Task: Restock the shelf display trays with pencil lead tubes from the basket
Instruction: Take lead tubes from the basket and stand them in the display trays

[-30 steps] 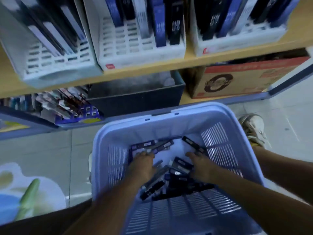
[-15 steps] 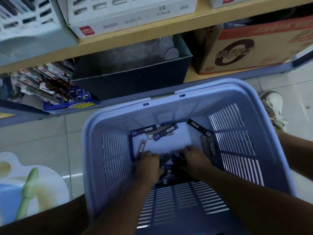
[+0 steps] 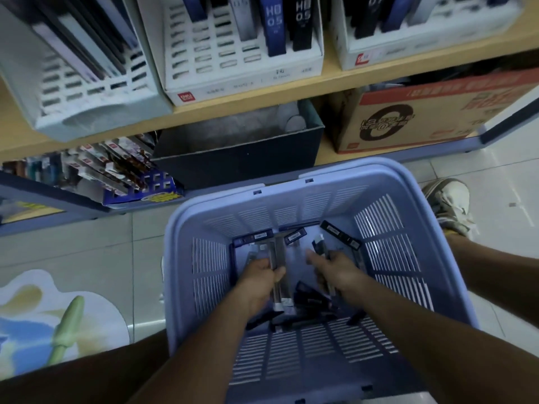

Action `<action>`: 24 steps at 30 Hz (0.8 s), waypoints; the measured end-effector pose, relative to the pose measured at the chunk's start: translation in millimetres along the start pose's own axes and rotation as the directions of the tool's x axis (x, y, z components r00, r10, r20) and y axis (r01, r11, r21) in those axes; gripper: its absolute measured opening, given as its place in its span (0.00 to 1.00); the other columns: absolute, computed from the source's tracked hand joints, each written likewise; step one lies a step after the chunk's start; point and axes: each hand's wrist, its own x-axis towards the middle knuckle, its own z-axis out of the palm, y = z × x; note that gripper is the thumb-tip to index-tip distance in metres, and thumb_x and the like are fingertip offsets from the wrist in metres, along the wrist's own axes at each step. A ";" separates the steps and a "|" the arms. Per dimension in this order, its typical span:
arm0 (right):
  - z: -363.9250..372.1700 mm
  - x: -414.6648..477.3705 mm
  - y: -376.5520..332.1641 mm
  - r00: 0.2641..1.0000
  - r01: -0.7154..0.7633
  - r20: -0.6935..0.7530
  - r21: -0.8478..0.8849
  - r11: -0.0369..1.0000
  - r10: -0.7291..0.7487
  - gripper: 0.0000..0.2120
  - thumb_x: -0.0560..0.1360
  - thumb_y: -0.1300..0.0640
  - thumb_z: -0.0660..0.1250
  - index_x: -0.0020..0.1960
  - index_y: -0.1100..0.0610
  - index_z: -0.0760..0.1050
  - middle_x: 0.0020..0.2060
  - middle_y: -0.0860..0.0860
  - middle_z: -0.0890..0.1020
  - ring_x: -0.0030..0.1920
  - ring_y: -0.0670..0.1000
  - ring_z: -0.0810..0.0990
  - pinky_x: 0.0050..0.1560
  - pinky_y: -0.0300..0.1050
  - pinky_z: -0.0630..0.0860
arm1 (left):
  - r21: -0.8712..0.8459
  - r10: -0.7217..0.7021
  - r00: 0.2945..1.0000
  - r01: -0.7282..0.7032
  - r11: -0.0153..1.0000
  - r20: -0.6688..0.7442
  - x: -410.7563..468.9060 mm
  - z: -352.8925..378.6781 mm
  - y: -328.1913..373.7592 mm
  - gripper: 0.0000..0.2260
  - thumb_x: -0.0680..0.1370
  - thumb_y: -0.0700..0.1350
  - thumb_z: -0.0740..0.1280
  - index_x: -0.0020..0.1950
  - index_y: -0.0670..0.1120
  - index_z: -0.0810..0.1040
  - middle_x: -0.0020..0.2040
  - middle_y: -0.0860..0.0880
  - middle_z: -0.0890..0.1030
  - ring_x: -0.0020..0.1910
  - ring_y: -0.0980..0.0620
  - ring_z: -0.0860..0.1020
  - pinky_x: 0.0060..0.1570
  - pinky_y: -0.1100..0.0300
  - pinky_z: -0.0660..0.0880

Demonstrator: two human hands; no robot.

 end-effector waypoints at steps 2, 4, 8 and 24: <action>11.9 -18.7 -9.4 0.999 0.025 0.037 0.132 0.991 -0.030 0.16 0.75 0.44 0.70 0.47 0.58 0.76 0.33 0.52 0.78 0.31 0.50 0.76 0.29 0.41 0.73 | -0.104 0.036 0.998 -0.030 0.994 0.057 -19.2 11.2 9.1 0.08 0.79 0.36 0.64 0.55 0.40 0.80 0.49 0.42 0.84 0.48 0.45 0.82 0.54 0.48 0.78; 21.3 -33.8 -17.1 0.995 0.063 0.065 0.237 0.969 -0.081 0.18 0.73 0.45 0.73 0.54 0.57 0.77 0.44 0.54 0.84 0.42 0.52 0.83 0.39 0.43 0.80 | -0.051 0.110 0.993 -0.107 0.993 0.051 -39.0 21.9 17.0 0.07 0.80 0.38 0.63 0.54 0.43 0.80 0.48 0.44 0.84 0.48 0.46 0.83 0.52 0.49 0.79; 21.9 -61.6 -29.5 0.993 0.092 0.031 0.410 0.907 -0.115 0.11 0.77 0.50 0.70 0.56 0.53 0.78 0.45 0.54 0.84 0.46 0.53 0.83 0.42 0.44 0.81 | 0.119 0.238 0.971 -0.238 0.964 0.016 -64.1 26.9 25.6 0.10 0.82 0.46 0.61 0.58 0.47 0.79 0.50 0.49 0.84 0.49 0.50 0.82 0.44 0.58 0.79; -10.5 -179.2 -118.3 0.938 0.299 -0.047 0.613 0.732 -0.344 0.08 0.78 0.58 0.67 0.44 0.61 0.73 0.32 0.58 0.74 0.25 0.52 0.74 0.24 0.41 0.73 | 0.359 0.673 0.736 -0.649 0.671 0.073 -199.7 -11.7 119.4 0.12 0.80 0.53 0.62 0.40 0.54 0.81 0.29 0.51 0.74 0.26 0.54 0.67 0.27 0.64 0.63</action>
